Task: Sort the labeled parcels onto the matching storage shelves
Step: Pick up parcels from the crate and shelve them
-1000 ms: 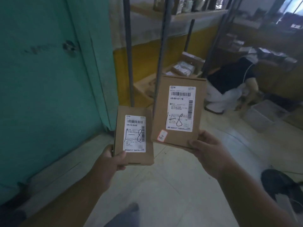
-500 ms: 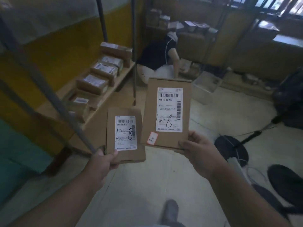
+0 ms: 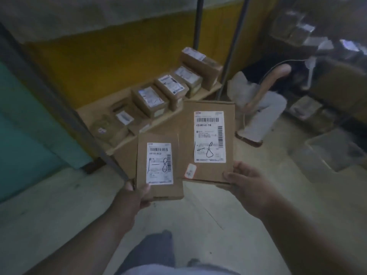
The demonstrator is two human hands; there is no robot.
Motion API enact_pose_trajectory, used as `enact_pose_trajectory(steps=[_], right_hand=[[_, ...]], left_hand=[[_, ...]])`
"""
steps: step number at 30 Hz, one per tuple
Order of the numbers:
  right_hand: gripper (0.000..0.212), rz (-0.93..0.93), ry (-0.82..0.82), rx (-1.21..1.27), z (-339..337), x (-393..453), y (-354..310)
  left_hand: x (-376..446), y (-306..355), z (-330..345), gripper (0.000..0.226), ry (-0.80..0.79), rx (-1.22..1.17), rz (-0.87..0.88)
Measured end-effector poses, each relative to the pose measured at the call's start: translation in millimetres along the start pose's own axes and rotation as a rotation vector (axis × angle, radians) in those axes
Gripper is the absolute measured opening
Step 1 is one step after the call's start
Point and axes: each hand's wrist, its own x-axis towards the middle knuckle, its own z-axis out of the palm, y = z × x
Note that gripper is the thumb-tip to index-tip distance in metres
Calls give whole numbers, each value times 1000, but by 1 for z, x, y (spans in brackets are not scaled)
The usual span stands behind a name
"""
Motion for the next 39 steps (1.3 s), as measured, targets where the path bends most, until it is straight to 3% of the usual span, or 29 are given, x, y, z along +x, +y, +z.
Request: enact_pose_trajectory(steps=[6,10,13,17,22,28,36,39], right_hand=[[27,95,-150,-113,14,90,-23],[33,169,-274,-188,6,134,-41],[42,202,-347,-234,3,168,-51],[36,305,-470,-352,-2,218,-52],[36,511,-659,-561,-28,278,-45],[37,659,-725,-692,-36,329,-8],[23,752,-466,-656,-31,388,110],[27,736,-406,-636,-17,421,172]], left_hand=[[47,-2,11,18,83,-62,-50],[62,-2,24,37,147,-139,-68],[68,-3,35,37,191,-173,-80],[75,-17,56,52,294,-205,-95],[86,-59,105,23,519,-344,-222],[105,-102,146,29,641,-525,-319],[160,-192,135,31,709,-510,-468],[201,-224,124,33,715,-522,-469]])
